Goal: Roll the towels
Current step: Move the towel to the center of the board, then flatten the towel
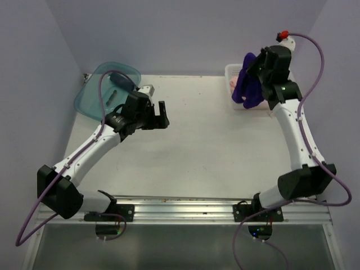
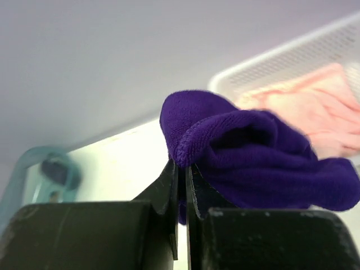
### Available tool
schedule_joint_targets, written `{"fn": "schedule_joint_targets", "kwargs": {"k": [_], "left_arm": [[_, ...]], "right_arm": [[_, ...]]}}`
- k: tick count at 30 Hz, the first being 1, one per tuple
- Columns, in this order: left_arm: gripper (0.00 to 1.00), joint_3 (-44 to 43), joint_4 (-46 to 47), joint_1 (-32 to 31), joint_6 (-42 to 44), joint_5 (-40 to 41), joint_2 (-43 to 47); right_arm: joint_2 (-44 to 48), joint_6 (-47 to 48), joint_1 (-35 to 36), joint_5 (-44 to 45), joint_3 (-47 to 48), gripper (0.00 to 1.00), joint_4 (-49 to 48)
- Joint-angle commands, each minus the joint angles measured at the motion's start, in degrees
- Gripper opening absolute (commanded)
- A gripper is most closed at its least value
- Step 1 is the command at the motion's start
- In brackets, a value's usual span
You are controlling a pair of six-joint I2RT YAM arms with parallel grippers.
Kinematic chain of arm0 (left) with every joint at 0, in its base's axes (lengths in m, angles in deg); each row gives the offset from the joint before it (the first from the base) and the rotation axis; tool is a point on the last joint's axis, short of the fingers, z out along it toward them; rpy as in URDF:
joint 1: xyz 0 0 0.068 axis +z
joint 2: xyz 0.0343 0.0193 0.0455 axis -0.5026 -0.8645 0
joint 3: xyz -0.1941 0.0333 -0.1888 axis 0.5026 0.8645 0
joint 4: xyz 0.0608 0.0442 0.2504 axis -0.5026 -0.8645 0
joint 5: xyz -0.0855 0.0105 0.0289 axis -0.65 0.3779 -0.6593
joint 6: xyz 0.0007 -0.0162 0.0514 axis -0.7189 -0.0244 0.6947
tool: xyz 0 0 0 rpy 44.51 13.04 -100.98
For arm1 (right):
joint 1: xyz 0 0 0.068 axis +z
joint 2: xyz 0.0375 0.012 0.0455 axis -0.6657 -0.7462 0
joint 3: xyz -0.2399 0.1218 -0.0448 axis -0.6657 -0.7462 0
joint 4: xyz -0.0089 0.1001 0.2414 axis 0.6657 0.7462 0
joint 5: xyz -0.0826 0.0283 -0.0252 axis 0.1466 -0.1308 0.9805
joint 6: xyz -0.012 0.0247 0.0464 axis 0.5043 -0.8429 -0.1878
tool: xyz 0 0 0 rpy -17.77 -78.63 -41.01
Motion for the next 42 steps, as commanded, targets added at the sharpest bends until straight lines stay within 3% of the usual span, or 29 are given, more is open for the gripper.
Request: {"fn": "schedule_joint_targets", "kwargs": {"k": [1, 6, 10, 14, 17, 21, 24, 29, 37, 40, 42], "left_arm": [[0.99, -3.22, -1.47, 0.21, -0.55, 3.85, 2.17], [0.99, -4.19, -3.24, 5.28, -0.46, 4.4, 4.72], [0.99, -4.02, -2.01, 11.62, 0.59, 2.01, 6.39], [0.99, -4.19, -3.23, 12.25, 2.26, 1.85, 5.08], [0.98, -2.62, -4.47, 12.07, 3.32, -0.18, 4.72], [0.95, 5.36, -2.1, 8.92, 2.18, -0.88, 6.83], [0.95, 10.11, 0.97, 2.07, -0.89, -0.88, 6.48], [0.95, 14.61, 5.11, -4.62, -4.59, -1.41, 0.69], [0.89, 21.11, 9.49, -4.98, -6.17, 2.81, -0.29], [0.88, 22.43, 11.34, -4.98, -6.35, 2.81, -2.03], [0.85, 24.44, 13.19, -4.89, -6.52, 2.46, -3.01]], "right_arm": [[5.46, 2.43, 6.77, 0.88, -5.65, 0.0, -2.06], [12.06, 0.67, 20.45, 0.25, -14.44, 0.0, -1.97], [10.68, -0.47, 32.78, 1.92, -21.21, 0.0, -1.62], [5.67, -2.31, 38.42, 0.78, -24.74, 0.52, 1.62], [7.66, -3.72, 38.16, 4.19, -29.3, 0.61, 2.51], [11.01, -4.25, 32.81, 4.39, -34.22, 0.6, 2.43], [11.02, -5.65, 27.19, -3.24, -38.79, 0.58, -0.11], [5.14, -3.64, 26.82, -13.78, -37.84, 0.59, -1.88], [-5.15, -2.93, 30.69, -16.18, -30.46, 0.66, -5.48], [-9.46, -3.81, 31.13, -16.8, -28.79, 0.65, -7.67], [-11.92, -4.25, 31.22, -16.19, -27.74, 0.58, -8.03]]}}
